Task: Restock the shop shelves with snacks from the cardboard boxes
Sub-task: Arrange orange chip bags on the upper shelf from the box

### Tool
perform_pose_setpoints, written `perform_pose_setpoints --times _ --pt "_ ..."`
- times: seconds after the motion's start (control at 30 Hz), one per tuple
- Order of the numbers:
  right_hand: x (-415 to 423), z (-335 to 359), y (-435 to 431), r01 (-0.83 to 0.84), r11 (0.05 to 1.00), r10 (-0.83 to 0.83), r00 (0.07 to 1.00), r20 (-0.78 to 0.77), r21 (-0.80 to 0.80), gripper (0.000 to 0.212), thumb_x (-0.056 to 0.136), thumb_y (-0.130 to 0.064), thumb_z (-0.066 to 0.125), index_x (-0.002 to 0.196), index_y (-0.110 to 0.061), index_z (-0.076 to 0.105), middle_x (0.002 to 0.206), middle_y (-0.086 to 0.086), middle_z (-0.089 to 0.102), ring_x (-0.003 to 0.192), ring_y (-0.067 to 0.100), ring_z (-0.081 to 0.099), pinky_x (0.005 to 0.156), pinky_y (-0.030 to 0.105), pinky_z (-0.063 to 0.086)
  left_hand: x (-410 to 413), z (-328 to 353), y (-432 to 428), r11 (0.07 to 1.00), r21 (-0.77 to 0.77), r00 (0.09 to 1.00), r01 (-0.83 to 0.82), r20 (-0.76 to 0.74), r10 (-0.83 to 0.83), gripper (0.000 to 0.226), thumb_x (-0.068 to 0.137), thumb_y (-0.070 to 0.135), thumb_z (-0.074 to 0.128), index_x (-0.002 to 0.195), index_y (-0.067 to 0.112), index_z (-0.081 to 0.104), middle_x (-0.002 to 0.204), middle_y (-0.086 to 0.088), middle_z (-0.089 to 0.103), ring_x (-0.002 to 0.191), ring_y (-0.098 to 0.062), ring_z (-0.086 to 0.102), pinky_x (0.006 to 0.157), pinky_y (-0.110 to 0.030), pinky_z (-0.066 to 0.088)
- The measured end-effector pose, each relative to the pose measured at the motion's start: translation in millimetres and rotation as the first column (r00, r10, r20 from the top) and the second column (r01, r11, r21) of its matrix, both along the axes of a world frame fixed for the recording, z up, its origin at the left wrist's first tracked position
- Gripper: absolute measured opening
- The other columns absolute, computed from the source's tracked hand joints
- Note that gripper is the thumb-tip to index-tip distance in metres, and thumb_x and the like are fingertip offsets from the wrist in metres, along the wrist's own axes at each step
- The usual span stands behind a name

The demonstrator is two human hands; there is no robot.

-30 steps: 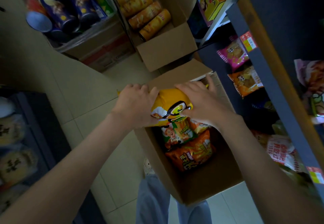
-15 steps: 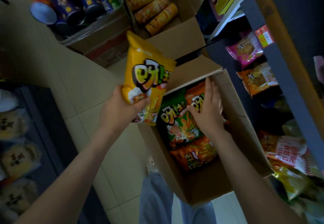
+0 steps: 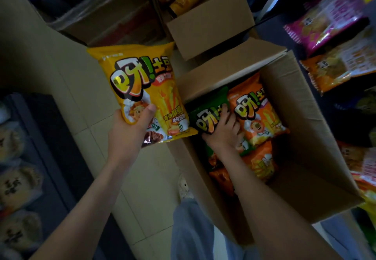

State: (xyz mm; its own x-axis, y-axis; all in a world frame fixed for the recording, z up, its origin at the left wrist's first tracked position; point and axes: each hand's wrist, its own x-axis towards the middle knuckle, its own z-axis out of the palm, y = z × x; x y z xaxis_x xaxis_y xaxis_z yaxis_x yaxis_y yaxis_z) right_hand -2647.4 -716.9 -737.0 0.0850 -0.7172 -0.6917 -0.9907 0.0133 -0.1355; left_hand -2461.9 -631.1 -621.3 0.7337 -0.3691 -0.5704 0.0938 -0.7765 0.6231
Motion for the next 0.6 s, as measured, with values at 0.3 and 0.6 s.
perform_pose_setpoints --times 0.3,0.6 --pt "-33 104 -22 0.223 0.972 -0.215 0.971 0.104 -0.07 0.108 0.082 -0.038 0.072 0.152 -0.032 -0.01 0.156 0.015 0.017 0.141 0.038 0.02 0.109 0.058 0.024 -16 53 -3 0.995 -0.075 0.997 -0.06 -0.062 0.055 0.069 0.053 0.071 0.074 0.107 0.03 0.062 0.099 0.012 0.072 0.089 -0.01 0.07 0.086 -0.043 0.056" --pt "-100 364 -46 0.432 0.872 -0.313 0.854 0.416 -0.231 0.106 0.074 -0.04 0.077 0.151 -0.035 0.005 0.145 0.015 0.033 0.133 0.04 0.035 0.104 0.06 0.036 -60 241 -30 0.951 -0.299 0.992 0.076 -0.077 -0.103 0.052 0.071 0.055 0.074 0.112 0.027 0.06 0.098 0.017 0.069 0.093 -0.002 0.066 0.08 -0.026 0.053"
